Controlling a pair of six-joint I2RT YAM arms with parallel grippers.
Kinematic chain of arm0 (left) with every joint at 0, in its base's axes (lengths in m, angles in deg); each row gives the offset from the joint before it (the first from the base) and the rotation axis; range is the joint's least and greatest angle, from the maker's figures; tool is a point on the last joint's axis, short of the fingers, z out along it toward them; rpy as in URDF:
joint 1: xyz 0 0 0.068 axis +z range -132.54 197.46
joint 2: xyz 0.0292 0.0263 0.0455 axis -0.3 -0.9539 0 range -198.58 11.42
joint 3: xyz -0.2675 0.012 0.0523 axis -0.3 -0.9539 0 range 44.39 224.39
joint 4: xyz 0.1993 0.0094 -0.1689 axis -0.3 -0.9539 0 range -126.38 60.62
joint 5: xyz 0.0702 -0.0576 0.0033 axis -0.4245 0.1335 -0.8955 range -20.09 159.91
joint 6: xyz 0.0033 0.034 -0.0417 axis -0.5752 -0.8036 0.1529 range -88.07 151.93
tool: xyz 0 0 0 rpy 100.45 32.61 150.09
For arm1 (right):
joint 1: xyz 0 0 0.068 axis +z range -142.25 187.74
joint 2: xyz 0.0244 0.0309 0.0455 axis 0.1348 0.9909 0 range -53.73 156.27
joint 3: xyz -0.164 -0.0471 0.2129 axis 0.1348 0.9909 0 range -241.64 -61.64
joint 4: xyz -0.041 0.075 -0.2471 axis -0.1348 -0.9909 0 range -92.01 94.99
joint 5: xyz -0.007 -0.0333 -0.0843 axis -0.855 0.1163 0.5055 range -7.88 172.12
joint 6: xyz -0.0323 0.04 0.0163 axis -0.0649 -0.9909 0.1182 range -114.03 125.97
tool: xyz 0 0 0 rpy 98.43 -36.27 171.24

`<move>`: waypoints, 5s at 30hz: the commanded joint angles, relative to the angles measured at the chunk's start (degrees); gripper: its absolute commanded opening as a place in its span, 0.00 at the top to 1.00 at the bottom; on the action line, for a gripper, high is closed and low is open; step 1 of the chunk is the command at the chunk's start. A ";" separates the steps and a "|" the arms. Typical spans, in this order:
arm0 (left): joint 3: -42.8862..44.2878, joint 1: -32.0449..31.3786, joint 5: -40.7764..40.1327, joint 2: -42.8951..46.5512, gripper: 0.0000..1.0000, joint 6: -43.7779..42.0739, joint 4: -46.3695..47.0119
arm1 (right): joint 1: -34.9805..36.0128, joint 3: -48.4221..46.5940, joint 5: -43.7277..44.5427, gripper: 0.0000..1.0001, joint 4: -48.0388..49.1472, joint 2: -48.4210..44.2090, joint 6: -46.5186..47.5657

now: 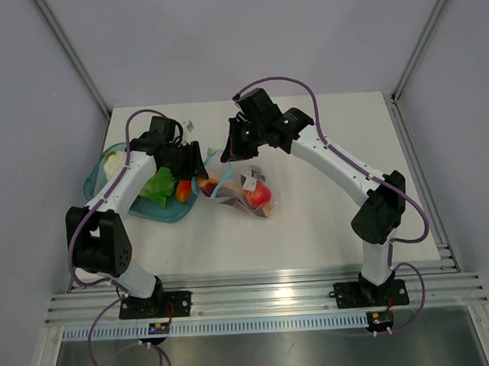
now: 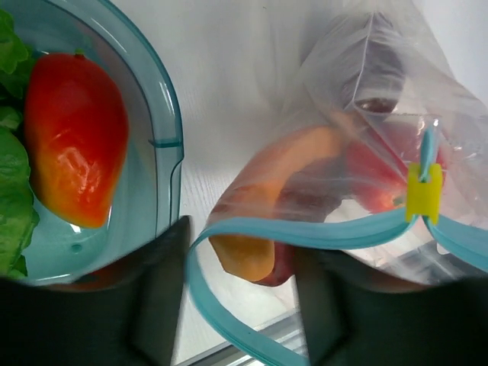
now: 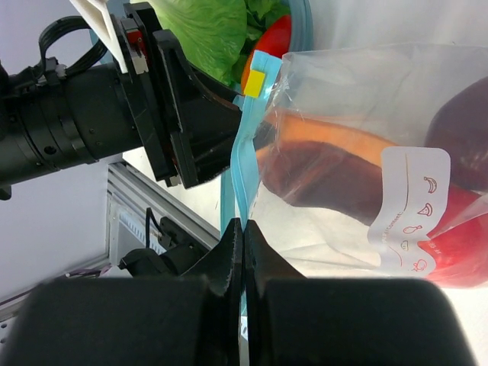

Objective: Place the food in the zip-top bag and seal the zipper
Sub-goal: Zip the zipper food storage bag at the center of the board.

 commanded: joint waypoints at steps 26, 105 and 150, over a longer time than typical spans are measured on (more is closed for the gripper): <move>2.32 -4.32 10.09 8.17 1.00 35.77 14.97 | 1.03 -9.13 -4.09 0.84 -7.26 -0.18 21.70; 11.29 -5.21 3.04 8.33 0.33 41.23 5.29 | 12.01 2.11 10.86 1.00 -2.69 -7.55 38.73; -6.52 2.18 30.01 25.10 0.22 -13.86 29.60 | -2.05 31.91 -24.39 1.00 12.34 -29.62 81.20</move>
